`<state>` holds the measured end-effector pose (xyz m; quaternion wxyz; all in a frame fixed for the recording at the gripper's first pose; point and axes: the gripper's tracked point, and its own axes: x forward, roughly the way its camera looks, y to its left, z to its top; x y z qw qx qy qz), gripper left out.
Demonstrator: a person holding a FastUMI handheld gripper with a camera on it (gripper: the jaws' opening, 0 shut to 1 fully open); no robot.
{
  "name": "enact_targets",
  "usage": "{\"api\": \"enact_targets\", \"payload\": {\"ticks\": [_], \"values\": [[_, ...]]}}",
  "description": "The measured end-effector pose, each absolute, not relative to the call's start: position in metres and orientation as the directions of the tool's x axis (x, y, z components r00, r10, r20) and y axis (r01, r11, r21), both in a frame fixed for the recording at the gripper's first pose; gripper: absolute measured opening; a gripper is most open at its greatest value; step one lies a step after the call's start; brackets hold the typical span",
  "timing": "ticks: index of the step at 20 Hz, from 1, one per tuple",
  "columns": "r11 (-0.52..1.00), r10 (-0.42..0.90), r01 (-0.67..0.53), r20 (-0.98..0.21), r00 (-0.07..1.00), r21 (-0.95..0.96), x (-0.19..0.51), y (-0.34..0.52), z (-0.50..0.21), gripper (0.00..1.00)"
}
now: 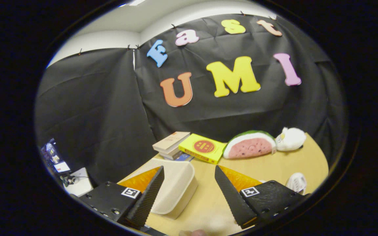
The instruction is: Open the storage box then place both shoes into the box .Put the left shoe in first, then the right shoe, with the right side of both shoes facing outward in a uniform manner.
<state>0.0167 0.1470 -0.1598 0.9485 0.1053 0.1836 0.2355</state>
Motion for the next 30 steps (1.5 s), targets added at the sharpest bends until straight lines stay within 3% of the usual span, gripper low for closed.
{"api": "enact_targets", "payload": {"ticks": [10,19,22,25,27,30], "values": [[0.734,0.637,-0.307,-0.457,0.621,0.606,0.029,0.201,-0.256,0.95],[0.549,0.780,-0.182,-0.423,0.460,0.815,0.029,0.241,-0.286,0.96],[0.539,0.785,-0.156,-0.426,0.450,0.828,0.031,0.236,-0.285,0.95],[0.522,0.783,-0.115,-0.422,0.457,0.845,0.031,0.226,-0.274,0.77],[0.528,0.772,-0.090,-0.434,0.464,0.844,0.030,0.219,-0.270,0.77],[0.536,0.746,-0.052,-0.445,0.495,0.842,0.031,0.199,-0.260,0.37]]}}
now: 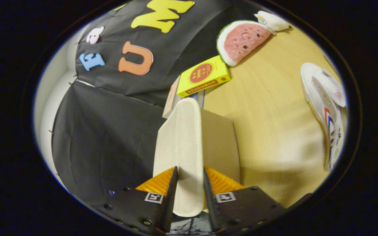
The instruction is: Open the storage box then place both shoes into the box .Put the left shoe in first, then the right shoe, with the right side of both shoes facing outward in a uniform manner.
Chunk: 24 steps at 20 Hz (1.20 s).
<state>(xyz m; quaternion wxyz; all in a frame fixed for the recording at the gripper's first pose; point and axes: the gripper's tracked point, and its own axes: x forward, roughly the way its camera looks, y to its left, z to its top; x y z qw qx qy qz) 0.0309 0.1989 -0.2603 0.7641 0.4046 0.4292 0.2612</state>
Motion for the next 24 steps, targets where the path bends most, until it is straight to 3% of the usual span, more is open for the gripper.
{"api": "enact_targets", "payload": {"ticks": [3,9,15,22,23,24], "values": [[0.527,0.760,-0.073,-0.431,0.486,0.847,0.034,0.208,-0.245,0.00],[0.599,0.749,-0.224,-0.440,0.496,0.769,0.025,0.228,-0.181,0.00],[0.580,0.795,-0.408,-0.382,0.471,0.705,0.008,0.309,-0.099,0.00],[0.616,0.788,-0.574,-0.413,0.457,0.540,-0.005,0.413,-0.077,0.00],[0.629,0.777,-0.584,-0.430,0.460,0.512,-0.004,0.425,-0.078,0.08],[0.635,0.772,-0.592,-0.439,0.460,0.497,-0.006,0.438,-0.081,0.08]]}}
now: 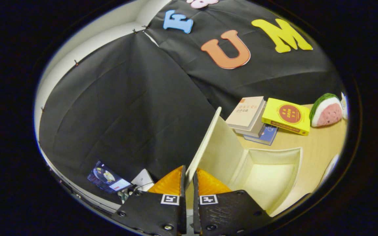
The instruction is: Open the storage box then place both shoes into the box .Put the left shoe in first, then the right shoe, with the right side of both shoes facing outward in a uniform manner.
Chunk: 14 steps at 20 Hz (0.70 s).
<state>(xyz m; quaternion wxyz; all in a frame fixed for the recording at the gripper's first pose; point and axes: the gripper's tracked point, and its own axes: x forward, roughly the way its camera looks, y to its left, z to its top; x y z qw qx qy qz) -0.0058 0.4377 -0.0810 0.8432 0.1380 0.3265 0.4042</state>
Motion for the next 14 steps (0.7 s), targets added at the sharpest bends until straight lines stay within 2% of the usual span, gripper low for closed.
{"api": "enact_targets", "payload": {"ticks": [1,2,4,7,10,14], "values": [[0.646,0.762,-0.600,-0.448,0.468,0.472,-0.005,0.446,-0.080,0.12],[0.649,0.757,-0.619,-0.454,0.470,0.442,-0.005,0.460,-0.080,0.12],[0.643,0.757,-0.664,-0.451,0.473,0.381,-0.012,0.479,-0.075,0.22],[0.645,0.750,-0.707,-0.421,0.510,0.292,-0.015,0.494,-0.063,0.69],[0.670,0.728,-0.707,-0.387,0.566,0.227,-0.009,0.490,-0.055,0.73],[0.742,0.664,-0.648,-0.319,0.677,0.168,0.015,0.453,-0.039,0.91]]}}
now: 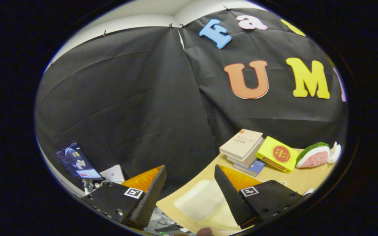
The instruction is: Open the storage box then place both shoes into the box .Put the left shoe in first, then the right shoe, with the right side of both shoes facing outward in a uniform manner.
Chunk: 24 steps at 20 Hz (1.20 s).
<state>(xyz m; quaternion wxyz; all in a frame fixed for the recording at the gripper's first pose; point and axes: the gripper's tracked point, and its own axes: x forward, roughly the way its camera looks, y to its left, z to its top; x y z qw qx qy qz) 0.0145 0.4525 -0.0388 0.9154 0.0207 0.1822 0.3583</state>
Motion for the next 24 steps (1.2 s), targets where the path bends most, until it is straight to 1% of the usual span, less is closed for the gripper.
{"api": "enact_targets", "payload": {"ticks": [3,7,11,15,18,20,22,24], "values": [[0.780,0.619,-0.616,-0.280,0.734,0.109,0.027,0.410,-0.030,0.95],[0.828,0.558,-0.553,-0.222,0.799,0.092,0.042,0.338,-0.021,0.95],[0.874,0.481,-0.485,-0.178,0.859,0.019,0.049,0.249,-0.021,0.95],[0.921,0.387,-0.389,-0.136,0.912,0.014,0.054,0.154,-0.025,0.95],[0.953,0.303,-0.301,-0.161,0.939,0.038,0.054,0.081,-0.046,0.95],[0.967,0.254,-0.256,-0.183,0.950,0.016,0.050,0.033,-0.066,0.95],[0.982,0.175,-0.187,-0.205,0.963,-0.040,0.050,-0.012,-0.095,0.95],[0.990,0.117,-0.131,-0.242,0.963,-0.043,0.047,-0.042,-0.134,0.95]]}}
